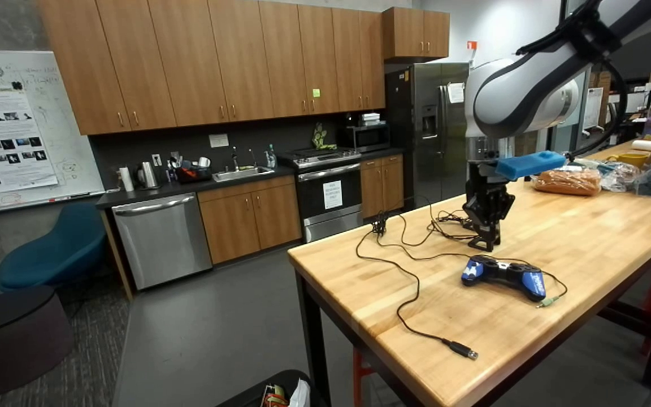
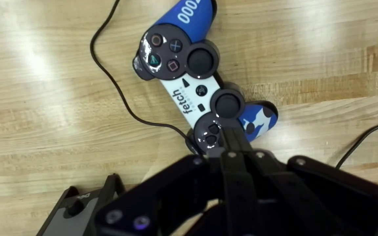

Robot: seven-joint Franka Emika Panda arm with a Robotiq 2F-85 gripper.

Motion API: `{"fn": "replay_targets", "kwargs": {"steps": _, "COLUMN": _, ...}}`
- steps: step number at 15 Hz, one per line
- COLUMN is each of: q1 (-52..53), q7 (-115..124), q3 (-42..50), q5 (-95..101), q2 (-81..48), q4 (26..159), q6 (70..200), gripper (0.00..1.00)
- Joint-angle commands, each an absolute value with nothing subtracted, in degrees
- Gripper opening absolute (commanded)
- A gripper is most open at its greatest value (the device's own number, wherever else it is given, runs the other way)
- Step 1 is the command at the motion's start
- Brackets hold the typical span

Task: Tap the gaming console

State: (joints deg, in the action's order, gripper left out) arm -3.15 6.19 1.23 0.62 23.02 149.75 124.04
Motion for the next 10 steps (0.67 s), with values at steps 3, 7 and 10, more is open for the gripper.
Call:
{"fn": "replay_targets", "kwargs": {"steps": 3, "q1": -3.16, "q7": 5.32, "q3": 1.56, "q5": 0.15, "q2": 20.87, "q4": 149.40, "q6": 127.58, "gripper": 0.00}}
{"fn": "replay_targets", "kwargs": {"steps": 7, "q1": -3.50, "q7": 5.07, "q3": 2.00, "q5": 0.17, "q2": 20.85, "q4": 149.74, "q6": 129.30, "gripper": 0.00}}
{"fn": "replay_targets", "kwargs": {"steps": 10, "q1": -3.58, "q7": 4.78, "q3": 2.64, "q5": -0.22, "q2": 20.46, "q4": 149.78, "q6": 129.70, "gripper": 0.00}}
